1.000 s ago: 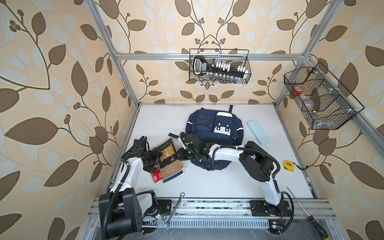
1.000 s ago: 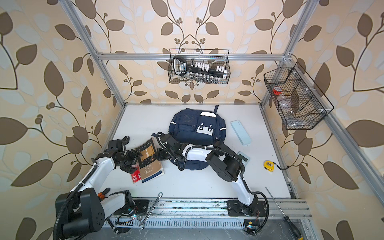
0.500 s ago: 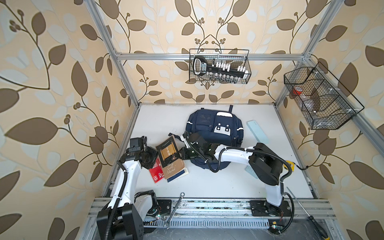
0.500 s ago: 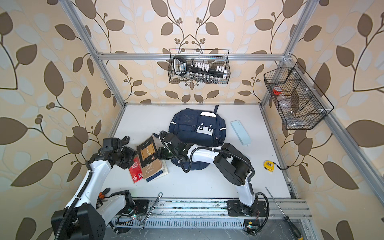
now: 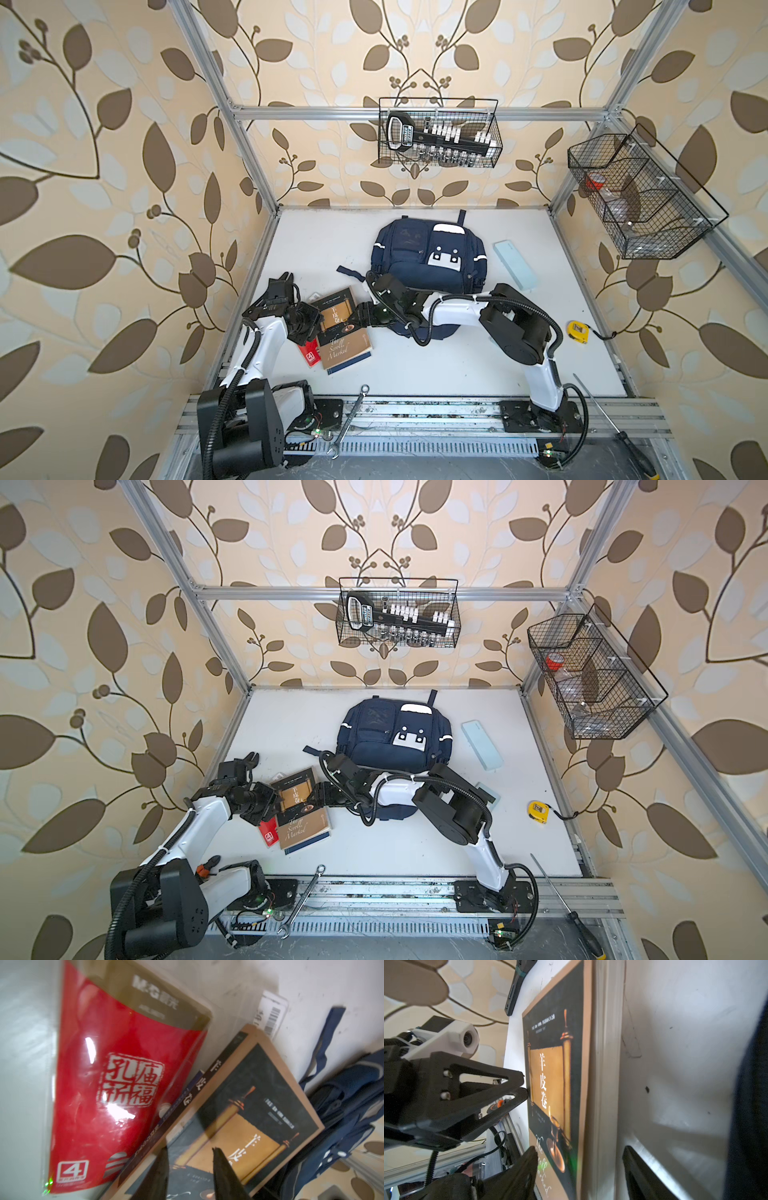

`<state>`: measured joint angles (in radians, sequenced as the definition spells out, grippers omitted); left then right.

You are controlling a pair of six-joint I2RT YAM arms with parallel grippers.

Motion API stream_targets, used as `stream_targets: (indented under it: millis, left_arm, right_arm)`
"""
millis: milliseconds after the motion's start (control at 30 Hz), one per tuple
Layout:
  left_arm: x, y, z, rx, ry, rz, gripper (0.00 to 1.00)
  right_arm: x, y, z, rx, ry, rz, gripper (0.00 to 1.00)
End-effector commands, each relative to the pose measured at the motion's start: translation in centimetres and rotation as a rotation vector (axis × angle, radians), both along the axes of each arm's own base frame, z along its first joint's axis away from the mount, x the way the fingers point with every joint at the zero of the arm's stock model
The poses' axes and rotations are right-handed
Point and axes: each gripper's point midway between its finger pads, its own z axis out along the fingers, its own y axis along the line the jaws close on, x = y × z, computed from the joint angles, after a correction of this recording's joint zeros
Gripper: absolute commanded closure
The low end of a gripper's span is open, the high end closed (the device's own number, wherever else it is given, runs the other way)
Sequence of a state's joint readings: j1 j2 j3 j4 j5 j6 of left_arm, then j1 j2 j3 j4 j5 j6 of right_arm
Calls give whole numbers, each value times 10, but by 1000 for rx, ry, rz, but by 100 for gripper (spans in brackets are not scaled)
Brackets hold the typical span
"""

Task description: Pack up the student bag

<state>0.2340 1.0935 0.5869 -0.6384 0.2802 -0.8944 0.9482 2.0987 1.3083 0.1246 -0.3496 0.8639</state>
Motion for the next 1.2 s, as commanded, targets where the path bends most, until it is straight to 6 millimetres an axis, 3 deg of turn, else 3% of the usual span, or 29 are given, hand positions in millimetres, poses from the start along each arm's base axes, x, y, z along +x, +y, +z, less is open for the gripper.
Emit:
stream_targets:
  millis: [0, 133, 333, 633, 800, 1067, 1167]
  left_arm:
    - [-18, 24, 10, 156, 80, 38, 59]
    - [-18, 31, 11, 187, 75, 53, 68]
    - [0, 4, -9, 18, 30, 31, 99]
    - [24, -33, -7, -92, -61, -41, 100]
    - [28, -44, -2, -46, -68, -76, 100]
    - [26, -39, -1, -5, -55, -81, 100]
    - [25, -40, -4, -6, -48, -83, 100]
  right_arm:
    - [-1, -4, -15, -20, 17, 40, 31]
    - [-6, 0, -12, 11, 26, 81, 28]
    - [-8, -4, -16, 0, 33, 78, 28]
    - [-7, -11, -11, 6, 35, 71, 27]
    - [0, -31, -9, 15, 42, 34, 27]
    - [9, -46, -3, -50, 2, -5, 45]
    - [11, -50, 1, -66, -12, -16, 66]
